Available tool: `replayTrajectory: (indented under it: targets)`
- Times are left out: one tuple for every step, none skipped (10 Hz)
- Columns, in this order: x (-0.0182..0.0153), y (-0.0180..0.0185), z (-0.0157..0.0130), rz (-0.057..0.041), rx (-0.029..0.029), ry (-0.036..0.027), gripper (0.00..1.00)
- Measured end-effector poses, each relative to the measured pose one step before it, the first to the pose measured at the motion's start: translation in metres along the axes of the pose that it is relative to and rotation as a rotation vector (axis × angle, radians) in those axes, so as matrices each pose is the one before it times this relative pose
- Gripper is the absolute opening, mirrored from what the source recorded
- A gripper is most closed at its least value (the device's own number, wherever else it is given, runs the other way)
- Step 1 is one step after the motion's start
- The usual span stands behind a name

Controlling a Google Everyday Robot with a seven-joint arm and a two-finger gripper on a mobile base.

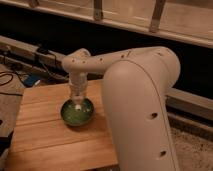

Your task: Place the bottle in the ceramic bowl

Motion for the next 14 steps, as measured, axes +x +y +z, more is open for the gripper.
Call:
replayTrajectory:
  targets:
    - [0.00955, -0.00008, 0.00382, -0.00017, -0.00038, 0.00825, 0.03]
    - [0.00949, 0.00375, 0.00374, -0.00263, -0.00139, 0.00679, 0.03]
    - [0.01851, 0.00913, 0.00628, -0.00626, -0.00380, 0.01209, 0.03]
    - [0.01462, 0.00774, 0.00647, -0.00597, -0.00287, 0.01189, 0.03]
    - [0.02087, 0.01396, 0.00947, -0.01020, -0.00810, 0.02064, 0.03]
    - [0.01691, 0.00984, 0.01270, -0.00593, -0.00401, 0.02562, 0.03]
    - [0.01421, 0.00588, 0.01487, -0.00026, 0.00263, 0.03285, 0.03]
    - [0.00468, 0.00162, 0.00780, 0.00334, 0.00409, 0.01741, 0.03]
    - [0.00394, 0.00243, 0.00791, 0.00044, 0.00859, 0.02168, 0.03]
    - [-0.00045, 0.00237, 0.00254, -0.00148, 0.00879, 0.01058, 0.03]
    - [-0.00629, -0.00224, -0.00254, 0.00437, 0.00596, -0.00319, 0.03]
    - [-0.00438, -0.00483, -0.00329, 0.00090, 0.01134, -0.00127, 0.03]
    - [-0.00593, -0.00466, -0.01042, 0.00455, 0.00444, -0.01831, 0.03]
    - [-0.00273, -0.00142, -0.00780, -0.00127, 0.00386, -0.01382, 0.03]
